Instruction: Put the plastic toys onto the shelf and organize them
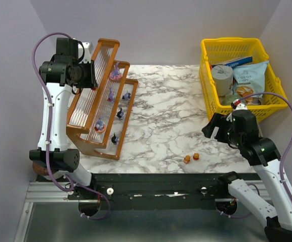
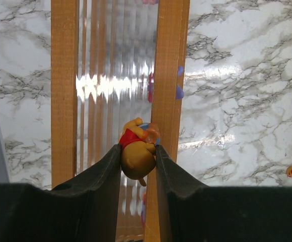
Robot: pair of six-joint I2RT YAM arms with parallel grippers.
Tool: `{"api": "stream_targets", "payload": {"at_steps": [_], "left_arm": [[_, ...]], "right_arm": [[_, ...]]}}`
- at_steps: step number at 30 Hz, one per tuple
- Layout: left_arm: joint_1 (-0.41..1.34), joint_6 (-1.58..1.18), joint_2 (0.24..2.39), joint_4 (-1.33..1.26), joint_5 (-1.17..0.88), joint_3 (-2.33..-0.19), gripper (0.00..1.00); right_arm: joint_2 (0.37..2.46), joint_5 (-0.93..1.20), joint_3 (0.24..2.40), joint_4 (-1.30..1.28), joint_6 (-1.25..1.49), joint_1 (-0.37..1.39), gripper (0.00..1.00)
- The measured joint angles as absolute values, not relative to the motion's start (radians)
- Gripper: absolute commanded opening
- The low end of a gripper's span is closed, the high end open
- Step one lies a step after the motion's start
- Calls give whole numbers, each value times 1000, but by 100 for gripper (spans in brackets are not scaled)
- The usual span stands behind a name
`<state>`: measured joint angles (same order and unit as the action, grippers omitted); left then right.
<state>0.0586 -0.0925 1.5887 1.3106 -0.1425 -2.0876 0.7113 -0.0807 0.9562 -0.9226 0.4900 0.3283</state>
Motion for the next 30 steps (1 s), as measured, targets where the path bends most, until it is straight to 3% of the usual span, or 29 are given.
{"api": "stream_targets", "payload": {"at_steps": [13, 30], "left_arm": [[36, -117, 1622, 1303, -142, -2110, 17], [35, -142, 1650, 1306, -142, -2149, 50]], "right_arm": [[724, -80, 937, -921, 505, 328, 90], [724, -79, 908, -913, 514, 328, 90]]}}
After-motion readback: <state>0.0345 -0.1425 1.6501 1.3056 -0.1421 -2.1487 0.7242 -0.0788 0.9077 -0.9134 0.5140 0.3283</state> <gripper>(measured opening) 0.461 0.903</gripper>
